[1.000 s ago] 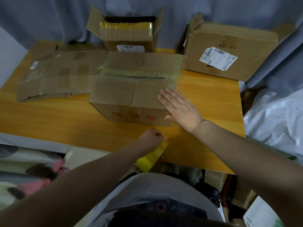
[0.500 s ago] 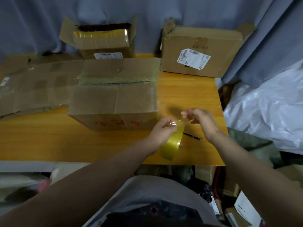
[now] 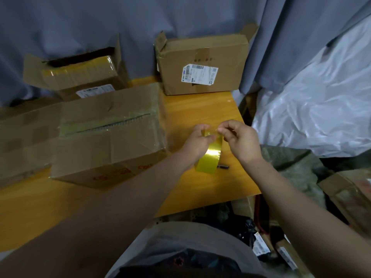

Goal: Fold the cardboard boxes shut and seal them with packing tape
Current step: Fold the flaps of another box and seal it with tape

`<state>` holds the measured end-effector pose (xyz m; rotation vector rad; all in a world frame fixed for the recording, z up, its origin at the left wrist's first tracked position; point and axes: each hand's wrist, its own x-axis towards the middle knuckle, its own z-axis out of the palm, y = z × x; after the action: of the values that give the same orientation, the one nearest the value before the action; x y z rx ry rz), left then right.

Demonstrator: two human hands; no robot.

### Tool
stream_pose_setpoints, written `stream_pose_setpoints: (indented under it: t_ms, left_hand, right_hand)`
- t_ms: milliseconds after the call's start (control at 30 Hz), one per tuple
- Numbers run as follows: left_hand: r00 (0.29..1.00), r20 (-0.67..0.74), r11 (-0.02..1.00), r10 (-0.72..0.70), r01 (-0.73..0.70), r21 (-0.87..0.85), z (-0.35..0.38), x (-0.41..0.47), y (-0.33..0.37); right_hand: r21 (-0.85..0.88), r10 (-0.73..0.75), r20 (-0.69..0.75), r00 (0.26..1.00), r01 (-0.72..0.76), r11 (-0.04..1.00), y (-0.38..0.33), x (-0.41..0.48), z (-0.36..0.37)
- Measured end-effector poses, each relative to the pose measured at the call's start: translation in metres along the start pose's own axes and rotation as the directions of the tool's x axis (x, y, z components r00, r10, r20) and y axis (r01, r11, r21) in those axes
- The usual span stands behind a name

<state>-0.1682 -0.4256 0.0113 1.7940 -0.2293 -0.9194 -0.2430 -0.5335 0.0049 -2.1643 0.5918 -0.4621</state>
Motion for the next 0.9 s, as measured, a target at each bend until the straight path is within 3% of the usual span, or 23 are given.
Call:
stream_pose_setpoints:
  t_ms: [133, 300, 700, 900]
  left_hand:
    - [1.0, 0.01, 1.0, -0.013, 0.013, 0.024, -0.002, 0.01, 0.002]
    - [0.999, 0.035, 1.0, -0.019, 0.019, -0.01, -0.002, 0.023, 0.0]
    - [0.999, 0.047, 0.998, 0.021, -0.024, 0.063, -0.002, 0.029, 0.001]
    - [0.995, 0.007, 0.991, 0.102, -0.102, 0.089, -0.004, 0.033, -0.002]
  right_hand:
    - [0.144, 0.062, -0.094, 0.994, -0.049, 0.988, 0.006, 0.0, 0.006]
    - [0.274, 0.176, -0.097, 0.98, -0.143, 0.951, 0.007, 0.012, 0.002]
    - [0.14, 0.132, -0.08, 0.988, -0.12, 0.983, 0.002, 0.019, -0.005]
    - [0.186, 0.053, -0.04, 0.998, -0.045, 0.982, -0.001, 0.019, -0.014]
